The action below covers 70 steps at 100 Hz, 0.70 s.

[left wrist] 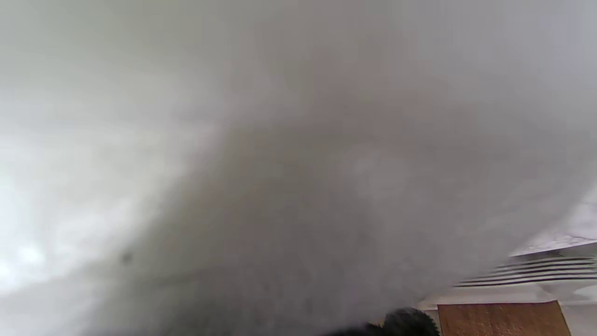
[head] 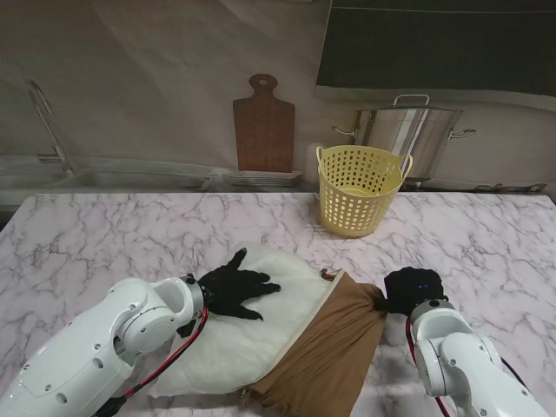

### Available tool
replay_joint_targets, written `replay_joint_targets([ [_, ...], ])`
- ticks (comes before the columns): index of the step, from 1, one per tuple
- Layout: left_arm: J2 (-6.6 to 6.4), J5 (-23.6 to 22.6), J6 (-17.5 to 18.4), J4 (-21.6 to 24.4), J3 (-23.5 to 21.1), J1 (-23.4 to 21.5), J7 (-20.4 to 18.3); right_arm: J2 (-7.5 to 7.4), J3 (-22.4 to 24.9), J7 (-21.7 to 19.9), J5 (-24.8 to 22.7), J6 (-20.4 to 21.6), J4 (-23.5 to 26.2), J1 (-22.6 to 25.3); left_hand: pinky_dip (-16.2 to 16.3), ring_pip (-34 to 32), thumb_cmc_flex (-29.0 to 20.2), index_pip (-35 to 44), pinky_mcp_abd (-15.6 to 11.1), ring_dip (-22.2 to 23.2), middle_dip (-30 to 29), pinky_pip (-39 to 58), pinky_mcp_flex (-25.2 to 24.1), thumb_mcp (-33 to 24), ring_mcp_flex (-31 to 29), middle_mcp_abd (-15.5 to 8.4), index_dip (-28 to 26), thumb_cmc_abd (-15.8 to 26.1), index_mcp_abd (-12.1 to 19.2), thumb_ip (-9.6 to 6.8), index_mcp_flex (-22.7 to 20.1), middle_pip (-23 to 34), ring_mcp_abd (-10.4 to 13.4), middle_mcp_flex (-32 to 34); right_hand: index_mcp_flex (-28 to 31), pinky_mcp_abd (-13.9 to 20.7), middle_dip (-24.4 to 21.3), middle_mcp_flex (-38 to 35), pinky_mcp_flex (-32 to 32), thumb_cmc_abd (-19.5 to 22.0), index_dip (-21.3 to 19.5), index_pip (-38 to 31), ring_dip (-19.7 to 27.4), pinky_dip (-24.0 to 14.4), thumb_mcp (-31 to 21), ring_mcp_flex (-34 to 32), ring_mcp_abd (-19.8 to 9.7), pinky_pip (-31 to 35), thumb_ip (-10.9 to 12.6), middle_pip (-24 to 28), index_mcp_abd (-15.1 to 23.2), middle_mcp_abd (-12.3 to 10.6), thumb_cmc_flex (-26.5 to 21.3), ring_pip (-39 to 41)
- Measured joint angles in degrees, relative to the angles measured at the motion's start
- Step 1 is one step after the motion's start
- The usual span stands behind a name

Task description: Remove the pillowcase from the pillow and put it in the laundry basket

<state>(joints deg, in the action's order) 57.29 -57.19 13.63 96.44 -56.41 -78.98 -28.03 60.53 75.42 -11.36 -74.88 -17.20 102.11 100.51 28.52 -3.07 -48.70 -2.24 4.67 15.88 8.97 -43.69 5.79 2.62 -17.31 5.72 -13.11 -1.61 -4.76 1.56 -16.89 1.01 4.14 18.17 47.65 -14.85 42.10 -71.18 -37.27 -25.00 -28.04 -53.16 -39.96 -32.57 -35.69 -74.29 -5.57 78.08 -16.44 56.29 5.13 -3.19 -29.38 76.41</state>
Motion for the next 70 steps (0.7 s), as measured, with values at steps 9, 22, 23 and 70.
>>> replay_joint_targets([
  [9,-0.07,0.00,-0.02,-0.11,-0.02,0.01,-0.05,0.25,-0.09,11.95,2.89,-0.42,-2.75,0.48,0.00,0.00,0.00,-0.01,0.00,0.00,0.00,0.00,0.00,-0.04,0.00,0.13,0.00,0.52,-0.22,-0.02,0.00,0.00,-0.19,0.00,-3.28,-0.14,-4.93,4.48,3.64,-0.91,3.20,2.91,4.27,1.35,4.25,1.98,2.37,-3.32,0.56,-8.40,1.33,1.69,1.19,-17.13],
  [22,-0.19,0.07,-0.04,-0.17,-0.02,0.03,-0.03,0.70,2.71,9.20,2.69,2.90,0.71,2.81,0.00,0.00,0.00,-0.01,0.00,0.00,0.00,0.00,0.00,-0.04,0.00,0.14,0.00,0.53,-0.23,-0.02,0.00,0.00,-0.20,0.00,-5.55,-1.58,-9.38,19.93,10.94,2.17,0.32,13.42,4.30,1.67,6.52,14.12,5.62,-8.38,4.64,-18.50,1.36,6.21,4.15,-35.46],
  [23,-0.19,0.07,-0.04,-0.18,-0.02,0.03,-0.03,0.69,2.78,8.84,2.68,2.94,1.20,2.96,0.00,0.00,0.00,-0.01,0.00,0.00,0.00,0.00,0.00,-0.04,0.00,0.14,0.00,0.53,-0.23,-0.02,0.00,0.00,-0.20,0.00,-5.19,-1.60,-9.80,21.47,11.67,2.64,-0.29,14.87,4.45,1.67,6.54,15.24,5.88,-8.77,5.18,-19.07,1.36,6.55,4.21,-36.21],
  [70,-0.52,1.08,-0.15,-0.96,0.03,0.31,0.13,-0.75,0.14,-0.21,0.44,15.82,9.67,-1.15,-0.01,-0.40,-0.11,-0.01,0.00,0.00,0.00,0.00,0.00,-0.04,-0.02,1.39,0.00,0.53,-1.72,-0.02,0.00,0.00,-1.57,0.00,-30.84,-8.78,-19.78,44.78,29.49,4.52,-1.48,40.48,20.33,8.09,6.72,40.39,13.49,-28.94,13.21,-29.53,0.74,9.37,3.37,-65.07],
])
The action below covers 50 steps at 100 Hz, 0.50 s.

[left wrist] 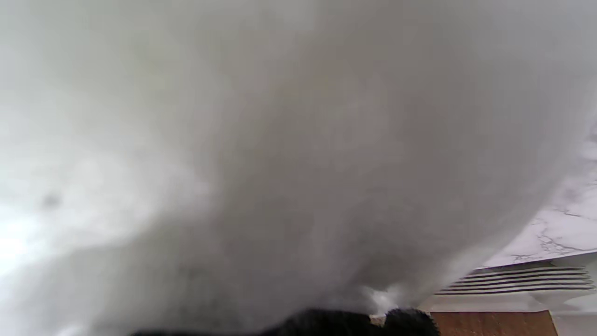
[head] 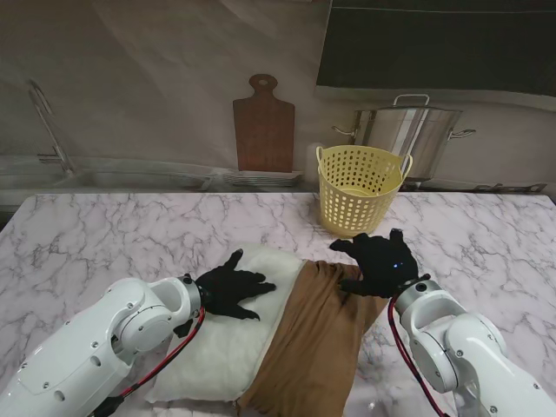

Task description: Remove the pillowcase from the pillow and put it in the laundry basket

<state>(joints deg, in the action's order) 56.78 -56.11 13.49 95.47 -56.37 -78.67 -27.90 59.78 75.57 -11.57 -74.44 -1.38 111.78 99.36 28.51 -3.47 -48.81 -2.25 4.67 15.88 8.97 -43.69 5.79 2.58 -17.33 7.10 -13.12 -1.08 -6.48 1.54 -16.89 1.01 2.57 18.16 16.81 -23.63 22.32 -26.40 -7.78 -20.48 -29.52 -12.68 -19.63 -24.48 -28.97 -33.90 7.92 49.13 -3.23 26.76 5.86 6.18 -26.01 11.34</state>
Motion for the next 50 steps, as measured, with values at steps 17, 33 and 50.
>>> replay_joint_targets([
  [17,0.00,0.38,-0.04,-0.22,0.04,0.09,0.10,-1.09,-3.57,-7.49,-1.04,6.02,0.10,-4.15,0.00,0.00,0.00,0.00,0.00,0.00,0.00,0.00,0.00,0.00,0.00,0.00,0.00,0.00,0.00,0.00,0.00,0.00,0.00,0.00,-3.15,-0.61,-0.66,1.72,0.48,-0.09,3.52,5.74,1.08,1.14,-6.12,1.61,0.00,-2.35,4.37,-1.58,0.61,-0.11,-4.76,-2.12],
  [33,0.00,0.75,-0.17,-0.37,0.07,0.10,0.25,-1.67,-8.57,-9.00,0.55,8.22,-5.21,-11.45,0.00,0.00,-0.01,0.00,0.00,0.00,0.00,0.00,0.00,0.00,0.00,0.00,0.00,0.00,0.00,0.00,0.00,0.00,0.00,0.00,0.99,-0.54,-8.38,9.33,0.94,-2.09,0.52,-3.21,3.92,2.02,-29.09,5.56,-0.44,-3.11,6.05,-6.09,-4.95,-0.98,-7.90,-4.53],
  [50,0.01,0.78,-0.20,-0.38,-0.15,-0.02,0.27,-1.82,-11.05,-8.68,4.70,9.44,-9.55,-14.87,0.00,0.00,-0.01,0.00,0.00,0.00,0.00,0.00,0.00,0.00,0.00,0.00,0.00,0.00,0.00,0.00,0.00,0.00,0.00,0.00,3.98,-0.36,-9.62,4.76,-0.65,-3.59,-6.70,-11.61,3.92,2.08,-36.73,1.65,-2.41,-2.24,6.06,-5.94,-2.75,-5.59,-14.80,-3.84],
])
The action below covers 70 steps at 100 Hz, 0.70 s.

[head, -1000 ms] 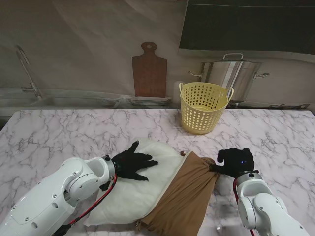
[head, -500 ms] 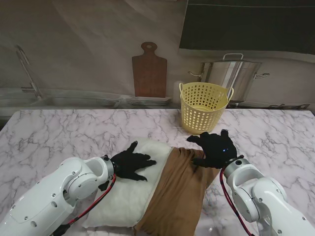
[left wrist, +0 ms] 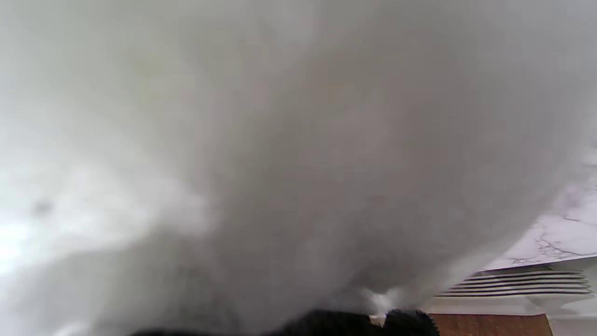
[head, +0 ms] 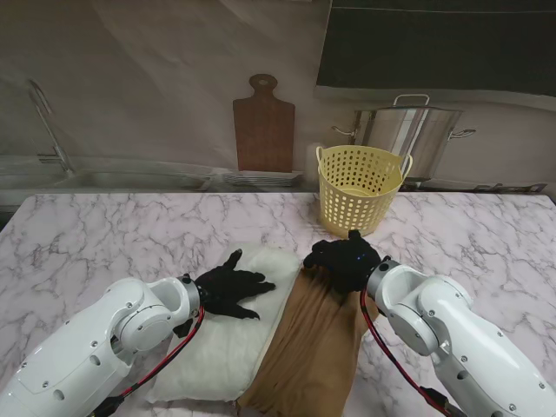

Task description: Remove the pillowcase from the pillow and put it in the laundry basket

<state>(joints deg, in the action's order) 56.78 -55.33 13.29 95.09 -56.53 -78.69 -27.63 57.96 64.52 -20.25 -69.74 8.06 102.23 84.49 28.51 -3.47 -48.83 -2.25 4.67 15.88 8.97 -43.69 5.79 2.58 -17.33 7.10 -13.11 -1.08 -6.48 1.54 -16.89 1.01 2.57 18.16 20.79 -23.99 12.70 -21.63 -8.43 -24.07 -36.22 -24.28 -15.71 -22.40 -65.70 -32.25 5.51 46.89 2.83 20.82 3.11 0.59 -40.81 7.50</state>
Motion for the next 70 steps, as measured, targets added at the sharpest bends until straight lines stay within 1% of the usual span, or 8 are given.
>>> replay_joint_targets([
  [9,0.01,-0.02,0.01,0.00,-0.17,-0.06,-0.11,-0.11,-0.50,-1.97,-0.40,0.53,-0.48,-0.29,0.00,0.00,0.00,0.00,0.00,0.00,0.00,0.00,0.00,0.00,0.00,0.00,0.00,0.00,0.00,0.00,0.00,0.00,0.00,0.00,-1.03,-0.07,1.09,-10.87,-1.31,0.04,-1.48,-0.50,-2.18,0.00,-0.41,-8.41,-2.62,0.79,-0.52,1.98,2.76,-4.31,-1.64,4.14],
  [16,0.01,-0.02,0.02,0.03,-0.19,-0.06,-0.26,-0.15,-0.52,-4.85,-0.26,0.72,-0.50,-0.34,0.00,0.00,0.00,0.00,0.00,0.00,0.00,0.00,0.00,0.00,0.00,-0.04,0.00,0.00,0.21,0.00,0.00,0.00,0.03,0.00,-1.79,-0.10,6.38,-19.66,-2.31,-1.87,-1.27,2.46,-5.97,0.00,-0.41,-13.98,-4.54,1.31,-2.17,4.07,4.05,-5.87,-1.62,6.35],
  [27,0.04,0.00,0.04,0.14,-0.19,-0.06,-0.59,-0.22,-0.18,-6.41,0.68,0.77,-0.64,-0.18,0.00,0.02,-0.03,0.00,0.00,0.00,0.00,0.00,0.00,0.01,0.01,-1.03,0.00,0.00,1.31,0.00,0.00,0.00,1.06,0.00,-5.13,-0.11,16.90,-26.40,-4.81,-9.86,7.41,13.10,-14.87,-1.27,-0.35,-20.27,-6.62,2.48,-8.51,6.87,4.73,-6.40,-0.37,10.27],
  [37,0.04,0.06,0.05,0.22,-0.17,-0.07,-0.81,-0.21,0.76,-4.20,1.35,0.85,-1.19,0.61,0.00,0.26,-0.14,0.00,0.00,0.00,0.00,0.00,0.00,0.03,0.02,-1.51,0.00,-0.02,1.84,0.00,0.00,0.00,1.57,0.00,-6.51,-0.13,19.29,-29.35,-8.48,-9.88,12.80,16.75,-16.24,-2.15,7.23,-26.02,-8.22,5.22,-8.22,20.55,4.03,-8.29,6.59,18.46],
  [43,0.04,0.10,0.05,0.26,-0.15,-0.07,-1.02,-0.18,1.18,-2.61,1.88,0.49,-1.64,1.23,0.00,0.42,-0.67,0.00,0.00,0.00,0.00,0.00,0.00,0.05,0.04,-1.61,0.00,-0.04,2.00,0.00,0.00,0.00,1.57,0.00,-6.53,-0.12,19.98,-33.33,-12.04,-7.06,14.79,15.91,-16.46,-2.19,13.44,-30.26,-8.79,7.60,-5.68,22.42,2.74,-10.91,11.35,23.24],
  [51,0.04,0.13,0.05,0.40,-0.15,-0.07,-1.35,-0.14,1.47,-0.86,2.01,0.25,-2.24,1.87,0.00,0.54,-0.77,0.00,-0.01,0.00,0.00,0.00,0.00,0.05,0.05,-1.62,0.00,-0.04,2.06,0.00,0.00,0.00,1.58,0.00,-6.53,-0.12,20.27,-35.73,-14.77,-7.06,18.45,12.47,-16.48,-2.19,15.50,-33.23,-8.91,8.95,-5.31,22.42,2.77,-12.09,12.21,25.99],
  [58,0.03,0.17,0.04,0.52,-0.15,-0.07,-1.62,-0.13,1.56,-0.32,1.96,0.61,-2.61,2.10,0.00,0.77,-0.81,0.00,-0.01,0.00,0.00,0.00,0.00,0.05,0.05,-1.65,0.00,-0.04,2.16,0.00,0.00,0.00,1.60,0.00,-6.39,-0.11,20.70,-37.78,-16.35,-7.77,23.33,3.45,-16.48,-1.49,15.80,-35.80,-8.96,10.09,-5.30,22.42,6.95,-12.44,12.21,28.05],
  [70,0.02,0.21,0.03,0.63,-0.15,-0.06,-1.91,-0.19,1.73,-1.45,1.12,4.23,-3.02,1.85,0.00,0.87,-0.82,0.00,-0.01,0.00,0.00,0.00,0.00,0.05,0.05,-2.23,0.00,-0.04,2.60,0.00,0.00,0.00,2.21,0.00,-2.65,-0.11,24.39,-38.00,-15.91,-7.46,24.50,-5.54,-17.21,-0.31,14.71,-36.66,-8.96,10.06,-5.56,22.42,13.99,-12.46,11.44,30.54],
])
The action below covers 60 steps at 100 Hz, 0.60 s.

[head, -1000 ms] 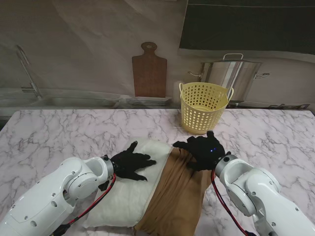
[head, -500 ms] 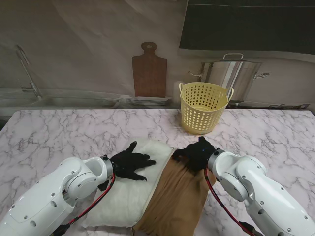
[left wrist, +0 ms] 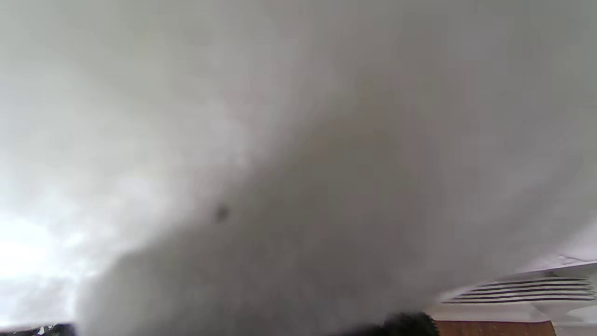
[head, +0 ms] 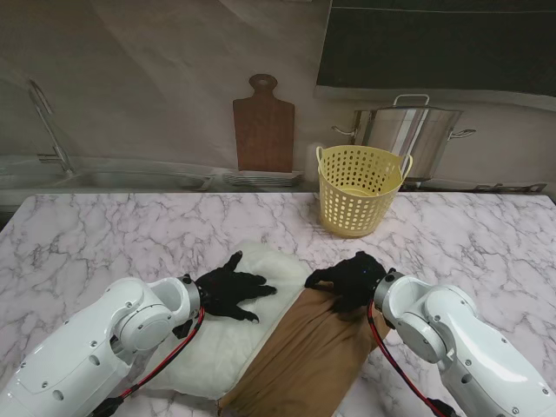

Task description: Remove the pillowcase from the pillow and put it in the laundry basket

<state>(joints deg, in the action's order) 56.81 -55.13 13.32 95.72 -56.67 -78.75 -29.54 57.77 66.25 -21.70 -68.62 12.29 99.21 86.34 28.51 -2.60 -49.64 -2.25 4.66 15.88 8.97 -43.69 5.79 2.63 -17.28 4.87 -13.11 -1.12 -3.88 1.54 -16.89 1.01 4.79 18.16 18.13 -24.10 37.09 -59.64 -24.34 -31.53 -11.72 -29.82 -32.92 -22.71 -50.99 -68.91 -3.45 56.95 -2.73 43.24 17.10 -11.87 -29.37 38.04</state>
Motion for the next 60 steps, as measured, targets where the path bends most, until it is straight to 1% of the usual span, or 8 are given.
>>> replay_joint_targets([
  [11,0.00,0.10,0.00,0.04,0.22,0.04,-0.02,-0.06,-0.01,-4.07,-0.01,0.74,0.62,-0.64,0.00,0.02,0.00,0.00,-0.01,0.00,0.00,0.00,0.00,0.00,0.00,-1.11,0.00,0.00,0.94,0.00,0.00,0.00,1.33,0.00,10.98,-0.25,4.42,0.00,2.84,0.07,-1.11,-6.66,-2.13,0.09,4.28,0.23,-0.40,-2.48,-4.48,0.01,1.43,0.00,-3.40,1.83],
  [25,0.01,0.09,0.00,0.04,0.12,0.02,-0.06,0.00,0.94,-0.76,-2.68,0.74,0.79,0.19,0.00,0.02,0.00,0.00,-0.01,0.00,0.00,0.00,0.00,0.00,0.00,-1.11,0.00,0.00,0.96,0.00,0.00,0.00,1.33,0.00,21.97,-0.45,11.82,4.08,6.28,-0.16,-21.60,-14.47,-4.22,-0.06,6.23,6.21,-0.47,-4.94,-5.50,3.70,2.20,-1.70,-2.61,3.87],
  [32,0.03,0.03,0.01,0.07,0.07,-0.01,-0.06,0.17,2.03,0.12,-4.57,0.97,1.04,1.19,0.00,0.02,0.00,0.00,-0.02,0.00,0.00,0.00,0.00,0.00,0.01,-1.14,0.00,0.00,1.17,0.00,0.00,0.00,1.35,0.00,23.08,-0.63,13.68,4.15,6.99,-1.23,-27.29,-15.40,-4.47,-0.46,6.26,6.74,-0.45,-5.47,-5.51,3.70,3.03,-2.96,-2.23,4.24],
  [39,0.08,-0.07,0.02,0.21,-0.06,-0.10,-0.20,0.26,2.77,2.62,-6.91,1.57,1.07,2.18,0.00,0.02,0.00,0.00,-0.02,0.00,0.00,0.00,0.00,0.00,0.01,-1.15,0.00,0.00,1.20,0.00,0.00,0.00,1.35,0.00,25.30,-0.64,15.39,4.02,7.01,-3.14,-27.99,-17.19,-5.12,-1.08,5.17,6.69,-0.42,-5.52,-5.52,3.70,3.06,-3.13,-1.64,6.29],
  [48,0.17,-0.29,0.09,0.45,-0.60,-0.37,-0.52,0.26,3.25,10.65,-14.15,2.48,0.29,3.35,0.00,0.02,0.00,0.00,-0.02,0.00,0.00,0.00,0.00,0.00,0.01,-1.14,0.00,0.00,1.22,0.00,0.00,0.00,1.35,0.00,28.90,-0.64,18.28,1.55,6.96,-6.66,-28.01,-21.66,-5.62,-1.68,2.72,6.29,-0.42,-5.55,-5.92,4.08,3.11,-3.17,-0.07,9.02],
  [52,0.21,-0.48,0.16,0.61,-0.96,-0.56,-0.73,0.22,3.36,13.92,-15.13,2.37,-0.51,3.69,0.00,0.02,0.00,0.00,-0.02,0.00,0.00,0.00,0.00,0.00,0.01,-1.14,0.00,0.00,1.22,0.00,0.00,0.00,1.35,0.00,29.99,-0.64,19.83,0.39,6.83,-6.97,-28.02,-23.29,-5.64,-1.76,1.47,5.75,-0.41,-5.66,-6.04,8.92,3.11,-3.17,1.16,9.94],
  [55,0.23,-0.64,0.23,0.73,-1.25,-0.70,-0.86,0.18,3.35,15.64,-14.94,1.99,-1.20,3.87,0.00,0.02,0.00,0.00,-0.02,0.00,0.00,0.00,0.00,0.00,0.01,-1.14,0.00,0.01,1.22,0.00,0.00,0.00,1.35,0.00,30.00,-0.64,22.79,-3.64,6.72,-7.48,-28.02,-23.63,-5.68,-1.80,1.29,5.74,-0.42,-5.46,-6.05,17.03,3.11,1.20,1.22,10.44],
  [60,0.27,-0.92,0.33,0.98,-1.79,-0.97,-1.09,0.08,3.26,17.38,-14.37,0.50,-2.22,4.11,0.00,0.02,0.00,0.00,-0.02,0.00,0.00,0.00,0.00,0.00,0.01,-1.14,0.00,0.04,1.23,0.00,0.00,0.00,1.35,0.00,30.00,-0.64,24.18,-4.45,6.59,-7.48,-28.02,-23.63,-5.69,-1.83,0.91,5.74,-0.42,-5.42,-6.07,21.44,3.11,2.11,1.24,10.68],
])
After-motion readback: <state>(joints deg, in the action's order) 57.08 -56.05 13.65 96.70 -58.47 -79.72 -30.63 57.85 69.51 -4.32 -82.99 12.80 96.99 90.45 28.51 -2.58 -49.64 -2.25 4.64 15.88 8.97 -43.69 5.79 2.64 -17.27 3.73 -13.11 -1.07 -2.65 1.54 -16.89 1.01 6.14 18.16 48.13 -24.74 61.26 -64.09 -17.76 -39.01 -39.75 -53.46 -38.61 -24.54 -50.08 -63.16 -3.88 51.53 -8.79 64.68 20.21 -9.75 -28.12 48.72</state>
